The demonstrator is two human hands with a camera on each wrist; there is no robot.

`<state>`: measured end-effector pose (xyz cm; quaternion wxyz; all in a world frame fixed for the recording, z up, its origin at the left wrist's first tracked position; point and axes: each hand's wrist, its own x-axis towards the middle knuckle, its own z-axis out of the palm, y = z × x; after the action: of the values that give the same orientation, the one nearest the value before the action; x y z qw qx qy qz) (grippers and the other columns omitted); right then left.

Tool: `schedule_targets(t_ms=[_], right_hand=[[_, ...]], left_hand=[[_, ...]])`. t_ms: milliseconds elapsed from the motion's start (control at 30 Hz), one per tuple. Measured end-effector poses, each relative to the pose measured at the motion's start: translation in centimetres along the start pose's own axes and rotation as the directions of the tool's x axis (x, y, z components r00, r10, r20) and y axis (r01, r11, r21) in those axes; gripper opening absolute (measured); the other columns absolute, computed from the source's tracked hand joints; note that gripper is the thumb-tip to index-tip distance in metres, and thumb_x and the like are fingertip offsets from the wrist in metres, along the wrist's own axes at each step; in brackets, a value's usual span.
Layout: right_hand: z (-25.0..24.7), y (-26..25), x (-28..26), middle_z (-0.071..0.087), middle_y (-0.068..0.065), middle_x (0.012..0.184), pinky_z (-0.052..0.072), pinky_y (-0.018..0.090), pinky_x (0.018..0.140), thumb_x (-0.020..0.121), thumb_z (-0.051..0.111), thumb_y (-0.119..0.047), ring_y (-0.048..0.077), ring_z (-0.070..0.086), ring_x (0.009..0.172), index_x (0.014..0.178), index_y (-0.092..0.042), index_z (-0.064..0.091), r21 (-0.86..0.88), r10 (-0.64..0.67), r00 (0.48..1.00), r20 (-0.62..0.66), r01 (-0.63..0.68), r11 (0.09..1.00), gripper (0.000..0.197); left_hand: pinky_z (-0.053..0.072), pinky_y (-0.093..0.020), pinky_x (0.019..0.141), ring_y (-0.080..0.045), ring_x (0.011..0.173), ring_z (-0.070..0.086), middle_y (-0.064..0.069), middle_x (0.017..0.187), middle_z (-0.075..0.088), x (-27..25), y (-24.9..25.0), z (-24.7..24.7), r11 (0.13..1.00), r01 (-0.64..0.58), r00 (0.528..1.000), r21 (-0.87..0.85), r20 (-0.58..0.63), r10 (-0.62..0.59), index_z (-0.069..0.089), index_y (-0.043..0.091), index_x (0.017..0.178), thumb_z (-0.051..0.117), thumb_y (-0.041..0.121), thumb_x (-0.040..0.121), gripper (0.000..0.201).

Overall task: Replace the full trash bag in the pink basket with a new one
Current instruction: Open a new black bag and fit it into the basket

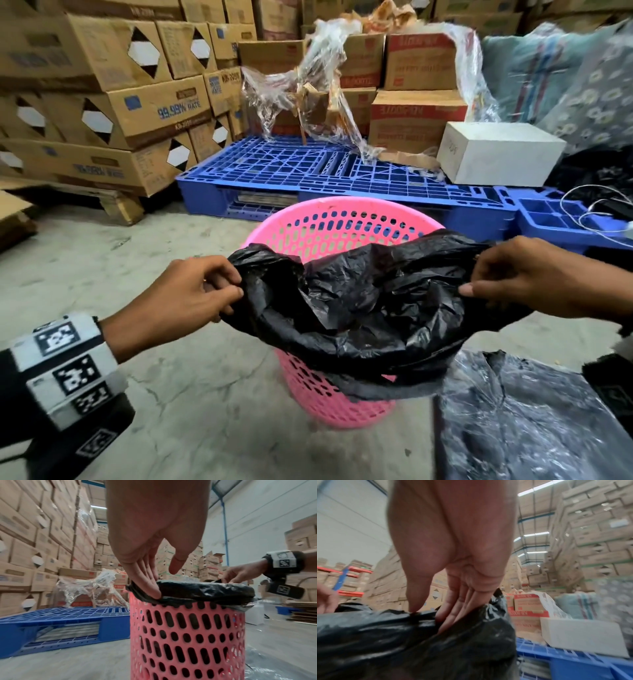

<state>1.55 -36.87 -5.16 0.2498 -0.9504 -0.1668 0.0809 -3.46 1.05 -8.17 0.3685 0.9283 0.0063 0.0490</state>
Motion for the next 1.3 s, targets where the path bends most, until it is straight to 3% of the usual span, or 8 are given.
schedule_targets(t_ms=[200, 367, 500, 633, 767, 933, 1100, 1300], right_hand=[[1.2, 2.7, 1.2, 0.072, 0.013, 0.064, 0.056, 0.036, 0.055, 0.069, 0.077, -0.027, 0.025, 0.071, 0.055, 0.073, -0.005, 0.069, 0.297, 0.136, 0.978, -0.156, -0.085, 0.951, 0.024], [1.3, 4.2, 1.7, 0.07, 0.031, 0.088, 0.058, 0.021, 0.048, 0.07, 0.077, -0.026, 0.022, 0.07, 0.054, 0.08, 0.001, 0.067, 0.671, 0.256, 0.948, -0.19, -0.065, 0.738, 0.031], [1.1, 5.4, 2.1, 0.076, 0.01, 0.066, 0.056, 0.017, 0.049, 0.011, 0.084, -0.064, 0.017, 0.072, 0.057, 0.077, -0.001, 0.067, 0.708, 0.262, 0.922, -0.285, 0.018, 0.706, 0.093], [1.7, 5.1, 3.2, 0.074, 0.017, 0.08, 0.053, 0.014, 0.058, 0.061, 0.081, -0.04, 0.008, 0.065, 0.063, 0.075, -0.011, 0.07, 0.517, 0.147, 0.912, -0.383, 0.08, 0.852, 0.034], [2.6, 5.3, 4.3, 0.071, -0.002, 0.09, 0.055, 0.012, 0.068, 0.04, 0.066, -0.08, 0.004, 0.067, 0.081, 0.102, -0.02, 0.066, 0.356, 0.066, 0.937, -0.343, 0.064, 0.932, 0.087], [2.5, 4.6, 5.6, 0.066, -0.007, 0.115, 0.053, 0.021, 0.088, 0.063, 0.069, -0.043, -0.005, 0.062, 0.101, 0.123, -0.029, 0.055, 0.385, 0.015, 0.967, -0.253, 0.086, 0.919, 0.063], [2.2, 5.5, 6.3, 0.065, -0.021, 0.107, 0.048, 0.004, 0.077, 0.079, 0.07, -0.027, -0.019, 0.059, 0.091, 0.126, -0.026, 0.055, 0.3, 0.031, 0.969, -0.243, 0.045, 0.953, 0.05], [2.0, 6.8, 7.4, 0.075, -0.004, 0.099, 0.059, 0.032, 0.079, 0.081, 0.07, -0.019, 0.01, 0.071, 0.086, 0.111, -0.02, 0.068, 0.286, 0.073, 0.966, -0.248, 0.001, 0.958, 0.03]], left_hand=[[0.061, -0.035, 0.064, -0.015, 0.058, 0.07, -0.018, 0.081, 0.069, 1.6, -1.4, 0.6, 0.979, 0.143, 0.987, -0.148, -0.047, -0.151, 0.063, 0.002, 0.104, 0.065, 0.017, 0.085, 0.024], [0.057, -0.031, 0.055, -0.015, 0.056, 0.066, -0.023, 0.081, 0.065, 2.9, -1.4, 1.0, 0.943, 0.204, 0.977, -0.265, -0.012, -0.214, 0.064, 0.005, 0.104, 0.067, 0.026, 0.083, 0.029], [0.056, -0.028, 0.053, -0.017, 0.063, 0.063, -0.017, 0.072, 0.055, 3.6, -0.9, 1.5, 0.945, 0.187, 0.982, -0.267, 0.038, -0.184, 0.067, 0.009, 0.09, 0.07, 0.021, 0.08, 0.015], [0.054, -0.025, 0.052, -0.01, 0.066, 0.068, -0.005, 0.081, 0.067, 4.0, -0.7, 2.2, 0.95, 0.174, 0.983, -0.26, 0.096, -0.154, 0.065, 0.017, 0.091, 0.068, 0.004, 0.077, 0.019], [0.055, -0.029, 0.058, -0.023, 0.081, 0.072, -0.009, 0.103, 0.066, 4.4, -1.1, 1.8, 0.941, 0.179, 0.98, -0.288, 0.141, -0.143, 0.063, 0.023, 0.101, 0.061, 0.0, 0.08, 0.031], [0.059, -0.028, 0.068, -0.02, 0.087, 0.071, -0.007, 0.115, 0.064, 5.3, -1.1, 1.4, 0.943, 0.152, 0.968, -0.296, 0.237, -0.082, 0.062, 0.028, 0.112, 0.061, 0.001, 0.08, 0.042], [0.055, -0.05, 0.088, -0.023, 0.094, 0.071, -0.004, 0.122, 0.063, 7.0, 0.1, 1.2, 0.95, 0.124, 0.945, -0.286, 0.327, -0.025, 0.064, 0.034, 0.112, 0.063, 0.012, 0.065, 0.052], [0.057, -0.041, 0.086, -0.021, 0.1, 0.069, 0.002, 0.126, 0.061, 9.1, -0.2, 1.3, 0.961, 0.085, 0.93, -0.263, 0.367, 0.019, 0.062, 0.029, 0.116, 0.06, 0.004, 0.068, 0.054]])
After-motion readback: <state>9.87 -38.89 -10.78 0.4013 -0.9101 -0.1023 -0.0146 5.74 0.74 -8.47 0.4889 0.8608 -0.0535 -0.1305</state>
